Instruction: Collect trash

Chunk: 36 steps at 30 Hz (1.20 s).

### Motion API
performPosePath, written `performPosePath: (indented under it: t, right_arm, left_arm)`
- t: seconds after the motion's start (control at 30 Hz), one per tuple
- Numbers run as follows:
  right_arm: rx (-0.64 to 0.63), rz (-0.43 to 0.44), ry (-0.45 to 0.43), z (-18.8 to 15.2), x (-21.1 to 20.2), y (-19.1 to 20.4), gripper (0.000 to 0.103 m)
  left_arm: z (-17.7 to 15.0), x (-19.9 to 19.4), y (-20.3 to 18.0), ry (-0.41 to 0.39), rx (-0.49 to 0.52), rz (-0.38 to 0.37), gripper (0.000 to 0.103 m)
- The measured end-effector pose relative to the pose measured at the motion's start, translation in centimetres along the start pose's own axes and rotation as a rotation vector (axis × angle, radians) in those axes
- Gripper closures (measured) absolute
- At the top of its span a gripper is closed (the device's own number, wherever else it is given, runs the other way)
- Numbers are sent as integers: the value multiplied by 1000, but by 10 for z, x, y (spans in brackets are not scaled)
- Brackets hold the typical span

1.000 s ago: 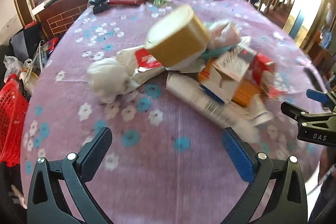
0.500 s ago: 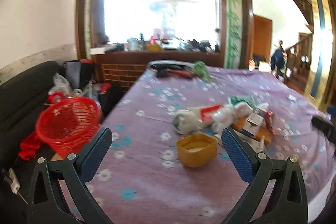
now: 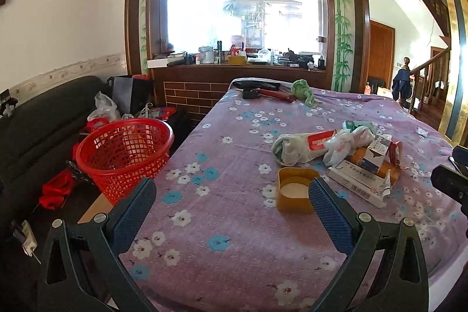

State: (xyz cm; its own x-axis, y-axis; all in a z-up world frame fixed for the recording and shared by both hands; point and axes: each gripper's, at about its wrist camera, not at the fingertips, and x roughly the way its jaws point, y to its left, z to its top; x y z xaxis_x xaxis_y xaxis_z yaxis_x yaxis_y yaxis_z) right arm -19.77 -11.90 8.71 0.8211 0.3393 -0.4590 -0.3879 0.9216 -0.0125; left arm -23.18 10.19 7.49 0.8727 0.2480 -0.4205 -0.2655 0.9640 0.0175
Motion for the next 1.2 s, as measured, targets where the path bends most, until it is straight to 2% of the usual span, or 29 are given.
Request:
performPosePath:
  t: [0.33,1.2]
  right_arm:
    - [-9,14,30,-1,4,7,10]
    - [0,28,45,-1,2,9,9]
  left_arm:
    - [-1,-4,3,6,15,19,0]
    - [0,-4,4,23,21,26,0]
